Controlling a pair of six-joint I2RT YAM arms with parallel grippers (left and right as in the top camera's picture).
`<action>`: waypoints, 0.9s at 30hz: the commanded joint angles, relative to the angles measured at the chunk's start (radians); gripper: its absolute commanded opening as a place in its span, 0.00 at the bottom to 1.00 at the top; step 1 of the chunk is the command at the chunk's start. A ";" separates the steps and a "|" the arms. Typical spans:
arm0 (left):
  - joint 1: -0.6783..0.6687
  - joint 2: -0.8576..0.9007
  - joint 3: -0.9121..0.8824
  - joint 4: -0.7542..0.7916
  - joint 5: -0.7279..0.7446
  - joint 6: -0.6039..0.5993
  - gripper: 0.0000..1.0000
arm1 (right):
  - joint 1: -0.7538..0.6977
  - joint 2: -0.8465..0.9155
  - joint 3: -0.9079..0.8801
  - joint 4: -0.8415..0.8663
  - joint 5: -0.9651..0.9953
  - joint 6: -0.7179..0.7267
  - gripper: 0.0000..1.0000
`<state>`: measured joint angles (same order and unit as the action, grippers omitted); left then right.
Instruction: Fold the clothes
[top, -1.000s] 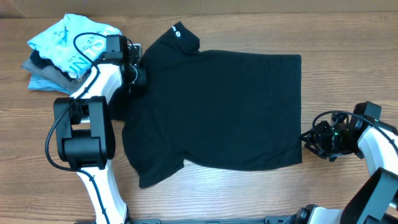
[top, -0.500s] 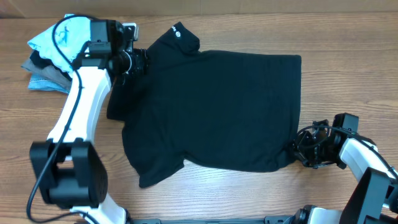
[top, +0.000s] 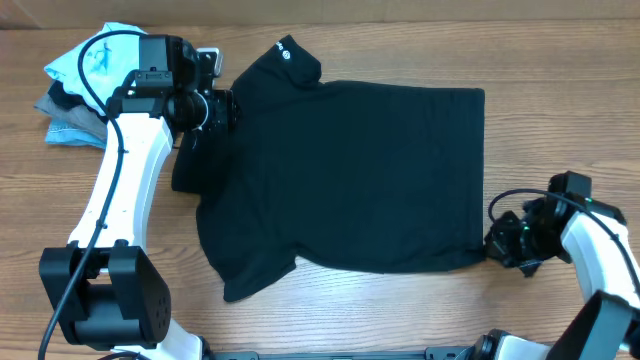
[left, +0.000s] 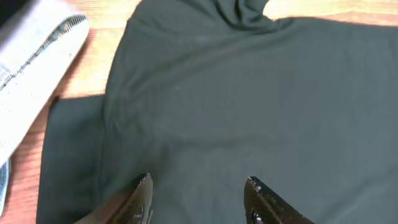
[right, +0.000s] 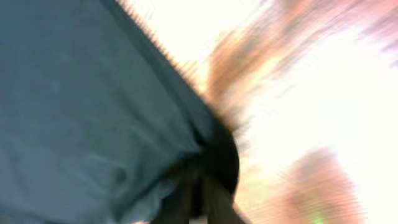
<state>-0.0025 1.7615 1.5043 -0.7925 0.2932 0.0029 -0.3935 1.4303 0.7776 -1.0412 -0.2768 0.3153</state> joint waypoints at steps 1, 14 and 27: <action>-0.004 -0.017 -0.002 -0.017 0.014 0.021 0.52 | -0.008 -0.034 0.025 -0.026 0.151 0.053 0.28; -0.004 -0.023 -0.001 -0.150 0.022 0.020 0.51 | 0.018 -0.033 -0.018 -0.004 -0.007 0.070 0.43; -0.004 -0.208 0.039 -0.359 0.016 0.020 0.53 | 0.065 -0.032 -0.114 -0.016 -0.043 0.210 0.24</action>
<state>-0.0025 1.6218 1.5105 -1.1282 0.2974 0.0029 -0.3321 1.4109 0.6655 -1.0622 -0.3092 0.4961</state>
